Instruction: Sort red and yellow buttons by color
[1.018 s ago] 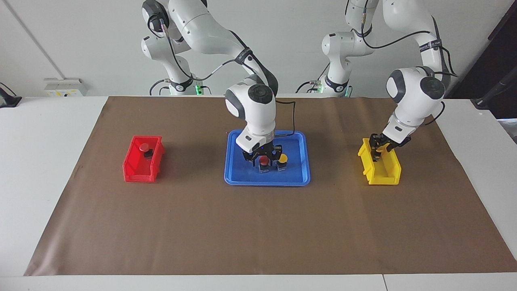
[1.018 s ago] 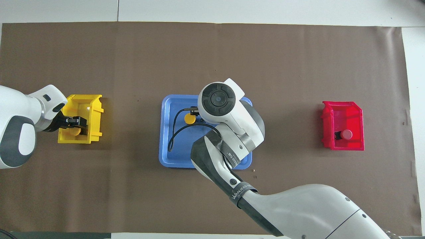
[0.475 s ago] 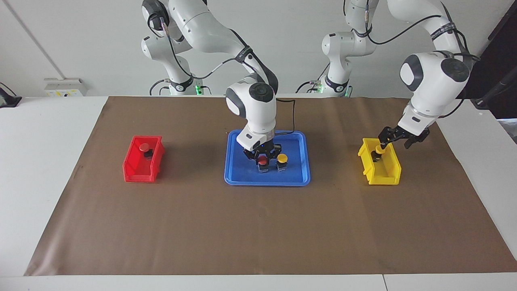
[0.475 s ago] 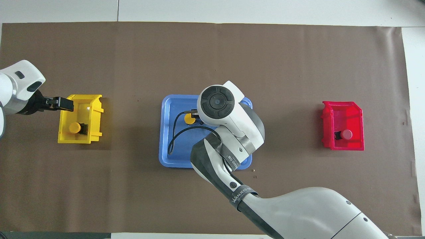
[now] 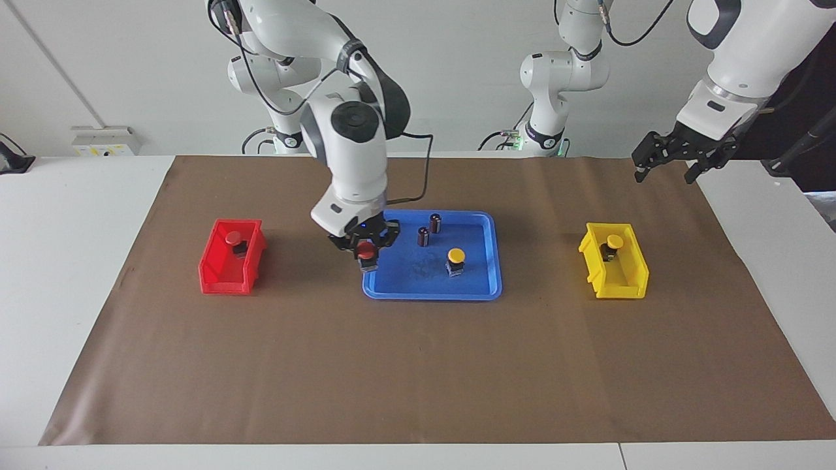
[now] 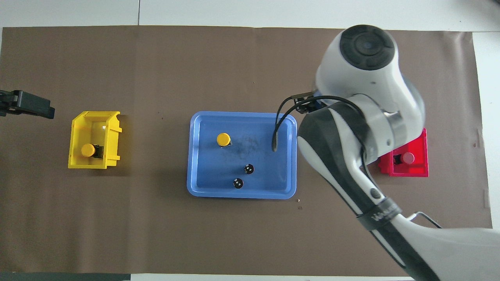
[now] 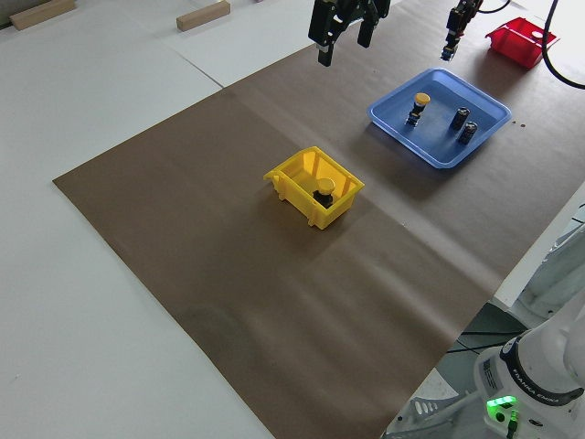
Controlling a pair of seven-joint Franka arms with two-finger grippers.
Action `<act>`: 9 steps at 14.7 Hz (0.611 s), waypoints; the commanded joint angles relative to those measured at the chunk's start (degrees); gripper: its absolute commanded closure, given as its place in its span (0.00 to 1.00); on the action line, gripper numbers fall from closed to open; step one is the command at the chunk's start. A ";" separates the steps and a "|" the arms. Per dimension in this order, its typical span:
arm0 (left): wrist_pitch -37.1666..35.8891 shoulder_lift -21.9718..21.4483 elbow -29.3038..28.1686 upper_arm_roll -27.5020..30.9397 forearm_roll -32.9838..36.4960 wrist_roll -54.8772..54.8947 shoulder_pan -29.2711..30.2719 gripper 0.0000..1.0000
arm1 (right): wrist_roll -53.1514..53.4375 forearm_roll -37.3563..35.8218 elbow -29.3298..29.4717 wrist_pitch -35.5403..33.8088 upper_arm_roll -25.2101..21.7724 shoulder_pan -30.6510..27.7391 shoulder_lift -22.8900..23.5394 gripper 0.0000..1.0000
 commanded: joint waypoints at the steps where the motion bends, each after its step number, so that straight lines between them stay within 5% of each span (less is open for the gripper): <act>1: 16.33 -0.83 -13.63 0.22 -1.32 -11.90 -7.31 0.00 | -20.59 4.71 -12.85 1.89 1.05 -14.02 -9.65 0.90; 3: 25.77 2.92 -18.42 0.30 -1.23 -21.92 -13.56 0.00 | -27.30 4.72 -18.98 8.61 0.97 -18.54 -11.58 0.90; 6: 27.74 11.19 -15.45 0.39 -0.62 -30.03 -21.39 0.00 | -29.00 4.72 -26.40 17.18 0.88 -20.84 -13.61 0.90; 9: 29.22 12.26 -15.61 0.22 -0.17 -36.55 -25.79 0.00 | -31.27 4.45 -28.16 19.38 0.79 -21.19 -13.88 0.90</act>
